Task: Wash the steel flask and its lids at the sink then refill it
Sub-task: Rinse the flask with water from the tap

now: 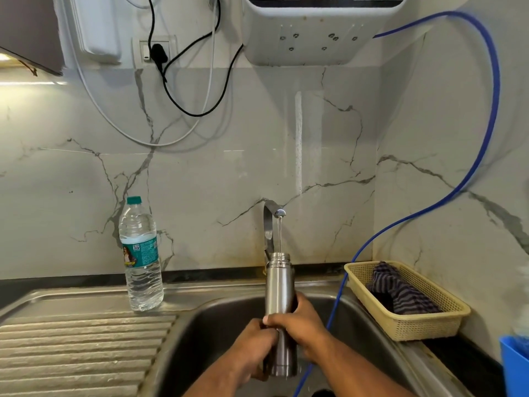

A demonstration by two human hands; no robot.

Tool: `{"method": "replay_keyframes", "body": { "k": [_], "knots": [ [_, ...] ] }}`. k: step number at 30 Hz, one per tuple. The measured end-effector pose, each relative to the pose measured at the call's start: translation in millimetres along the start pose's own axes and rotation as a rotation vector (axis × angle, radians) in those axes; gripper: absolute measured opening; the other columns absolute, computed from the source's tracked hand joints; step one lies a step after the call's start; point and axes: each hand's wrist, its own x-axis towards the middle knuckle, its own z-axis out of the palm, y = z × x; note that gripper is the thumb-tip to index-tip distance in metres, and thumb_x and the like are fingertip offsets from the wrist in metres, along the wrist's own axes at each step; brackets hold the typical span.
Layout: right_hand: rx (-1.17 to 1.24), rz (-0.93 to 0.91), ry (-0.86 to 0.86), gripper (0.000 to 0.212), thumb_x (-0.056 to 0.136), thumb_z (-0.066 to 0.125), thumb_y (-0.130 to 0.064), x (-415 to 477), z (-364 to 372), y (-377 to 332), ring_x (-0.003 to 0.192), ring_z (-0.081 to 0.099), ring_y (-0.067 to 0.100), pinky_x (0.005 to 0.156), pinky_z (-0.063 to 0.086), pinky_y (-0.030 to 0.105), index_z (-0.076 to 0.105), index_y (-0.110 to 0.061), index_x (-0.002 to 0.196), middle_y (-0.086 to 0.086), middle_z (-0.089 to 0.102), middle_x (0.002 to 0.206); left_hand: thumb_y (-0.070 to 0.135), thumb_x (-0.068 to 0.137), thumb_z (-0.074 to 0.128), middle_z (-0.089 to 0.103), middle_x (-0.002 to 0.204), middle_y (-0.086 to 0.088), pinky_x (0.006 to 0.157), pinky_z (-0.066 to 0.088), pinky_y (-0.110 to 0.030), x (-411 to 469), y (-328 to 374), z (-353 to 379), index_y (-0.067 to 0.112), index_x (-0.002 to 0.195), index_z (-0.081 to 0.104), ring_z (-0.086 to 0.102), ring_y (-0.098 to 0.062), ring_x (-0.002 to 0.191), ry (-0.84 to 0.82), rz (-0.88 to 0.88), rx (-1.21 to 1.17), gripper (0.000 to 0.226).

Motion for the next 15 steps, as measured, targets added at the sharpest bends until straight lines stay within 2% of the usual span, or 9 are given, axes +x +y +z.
{"method": "replay_keyframes", "body": {
  "k": [2, 4, 7, 9, 12, 15],
  "knots": [
    [-0.086, -0.036, -0.024, 0.091, 0.064, 0.093, -0.012, -1, -1, -1, 0.104, 0.065, 0.014, 0.088, 0.057, 0.032, 0.047, -0.026, 0.141, -0.004, 0.065, 0.115, 0.006, 0.088, 0.058, 0.078, 0.094, -0.009, 0.069, 0.061, -0.030, 3, -3, -3, 0.015, 0.109, 0.069, 0.076, -0.019, 0.084, -0.066, 0.101, 0.051, 0.025],
    [-0.162, -0.051, -0.038, 0.096, 0.062, 0.093, -0.013, 1, -3, 0, 0.108, 0.064, 0.015, 0.094, 0.055, 0.033, 0.044, -0.028, 0.144, -0.005, 0.064, 0.117, 0.008, 0.078, 0.066, 0.078, 0.083, -0.005, 0.072, 0.058, -0.024, 8, -6, -7, 0.013, 0.103, 0.075, 0.075, -0.013, 0.078, -0.084, 0.185, 0.127, 0.027],
    [-0.242, -0.049, -0.004, 0.098, 0.059, 0.096, -0.018, 0, -7, 1, 0.108, 0.064, 0.014, 0.096, 0.054, 0.030, 0.044, -0.027, 0.142, -0.007, 0.065, 0.116, 0.028, 0.061, 0.073, 0.078, 0.096, 0.001, 0.092, 0.059, -0.038, 29, -16, -10, 0.024, 0.110, 0.075, 0.074, -0.011, 0.092, -0.059, 0.293, 0.218, 0.049],
    [-0.256, -0.068, 0.047, 0.095, 0.061, 0.097, -0.020, 1, -10, -2, 0.107, 0.065, 0.013, 0.092, 0.053, 0.026, 0.045, -0.026, 0.140, -0.009, 0.065, 0.114, 0.029, 0.062, 0.077, 0.077, 0.106, 0.008, 0.098, 0.056, -0.037, 33, -17, -11, 0.033, 0.119, 0.070, 0.072, -0.006, 0.100, -0.023, 0.347, 0.230, 0.057],
    [-0.246, -0.154, 0.111, 0.092, 0.065, 0.097, -0.024, 0, -11, -11, 0.101, 0.063, 0.009, 0.093, 0.052, 0.025, 0.044, -0.028, 0.141, -0.008, 0.066, 0.117, 0.020, 0.068, 0.084, 0.074, 0.113, 0.011, 0.099, 0.056, -0.031, 26, -11, -11, 0.039, 0.129, 0.056, 0.070, -0.003, 0.105, -0.002, 0.370, 0.170, 0.070],
    [-0.328, -0.120, 0.079, 0.093, 0.062, 0.098, -0.028, 2, -8, -6, 0.108, 0.065, 0.011, 0.096, 0.051, 0.025, 0.045, -0.028, 0.140, -0.006, 0.066, 0.126, 0.020, 0.070, 0.086, 0.071, 0.112, 0.011, 0.095, 0.054, -0.021, 26, -15, -16, 0.035, 0.131, 0.054, 0.067, -0.002, 0.104, -0.008, 0.301, 0.249, 0.070]
  ]
}}
